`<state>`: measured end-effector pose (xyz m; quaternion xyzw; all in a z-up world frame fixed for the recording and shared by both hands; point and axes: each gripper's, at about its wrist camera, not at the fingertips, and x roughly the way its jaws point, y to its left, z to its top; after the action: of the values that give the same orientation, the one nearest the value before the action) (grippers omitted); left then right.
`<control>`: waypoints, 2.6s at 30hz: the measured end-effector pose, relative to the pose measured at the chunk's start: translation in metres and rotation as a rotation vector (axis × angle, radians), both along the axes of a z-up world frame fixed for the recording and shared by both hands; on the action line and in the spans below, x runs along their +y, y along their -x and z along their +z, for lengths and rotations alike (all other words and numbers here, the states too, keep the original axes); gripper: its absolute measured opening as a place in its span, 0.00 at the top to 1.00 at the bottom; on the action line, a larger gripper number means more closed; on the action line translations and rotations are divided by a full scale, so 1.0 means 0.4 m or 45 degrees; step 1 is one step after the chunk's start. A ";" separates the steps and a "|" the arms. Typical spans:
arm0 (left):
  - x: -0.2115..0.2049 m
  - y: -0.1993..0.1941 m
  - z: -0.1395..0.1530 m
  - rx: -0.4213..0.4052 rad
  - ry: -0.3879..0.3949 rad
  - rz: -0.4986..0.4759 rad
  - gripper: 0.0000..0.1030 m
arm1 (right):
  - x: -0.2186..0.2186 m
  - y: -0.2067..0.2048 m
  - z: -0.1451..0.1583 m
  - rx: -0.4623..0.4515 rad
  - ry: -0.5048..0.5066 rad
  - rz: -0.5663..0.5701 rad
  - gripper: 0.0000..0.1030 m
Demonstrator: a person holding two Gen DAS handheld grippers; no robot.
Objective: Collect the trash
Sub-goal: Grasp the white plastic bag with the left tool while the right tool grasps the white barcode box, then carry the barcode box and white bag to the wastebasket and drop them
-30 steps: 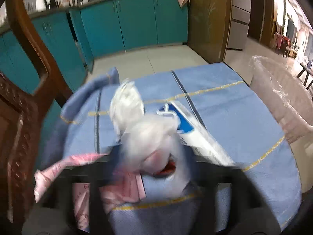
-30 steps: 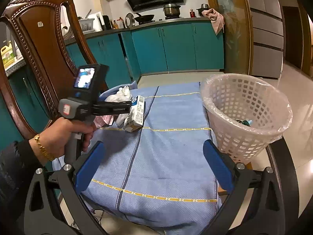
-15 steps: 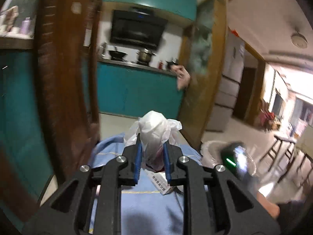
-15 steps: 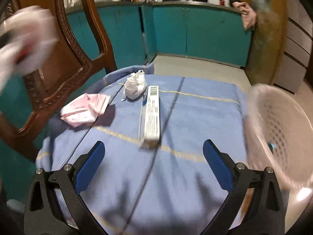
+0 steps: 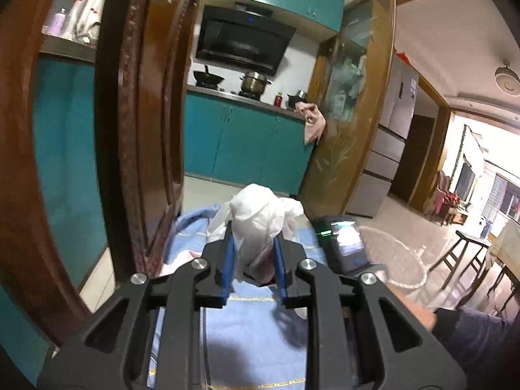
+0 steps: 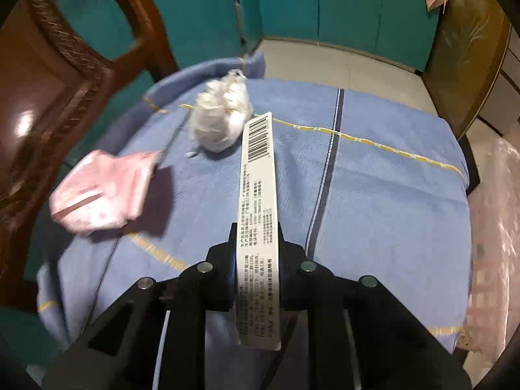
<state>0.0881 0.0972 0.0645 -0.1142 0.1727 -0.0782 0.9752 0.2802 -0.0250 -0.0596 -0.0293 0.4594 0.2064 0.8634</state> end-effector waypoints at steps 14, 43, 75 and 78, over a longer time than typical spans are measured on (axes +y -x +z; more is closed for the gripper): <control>-0.161 -0.033 -0.078 0.193 -0.140 -0.163 0.77 | -0.285 0.394 0.122 -0.289 -0.247 -0.173 0.82; -0.166 -0.046 -0.113 0.235 -0.175 -0.133 0.77 | -0.408 0.348 0.213 -0.478 -0.321 -0.358 0.81; -0.736 -0.346 -0.021 0.180 -0.320 -0.393 0.02 | -0.792 0.506 0.159 -0.664 -0.781 -1.115 0.05; -0.576 -0.263 -0.064 0.146 -0.412 -0.175 0.02 | -0.764 0.487 0.159 -0.622 -0.793 -1.028 0.05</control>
<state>0.1934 -0.1331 0.0388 0.0521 0.2457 -0.1092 0.9618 0.0854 -0.3306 0.0041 0.3578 0.1385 -0.0273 0.9231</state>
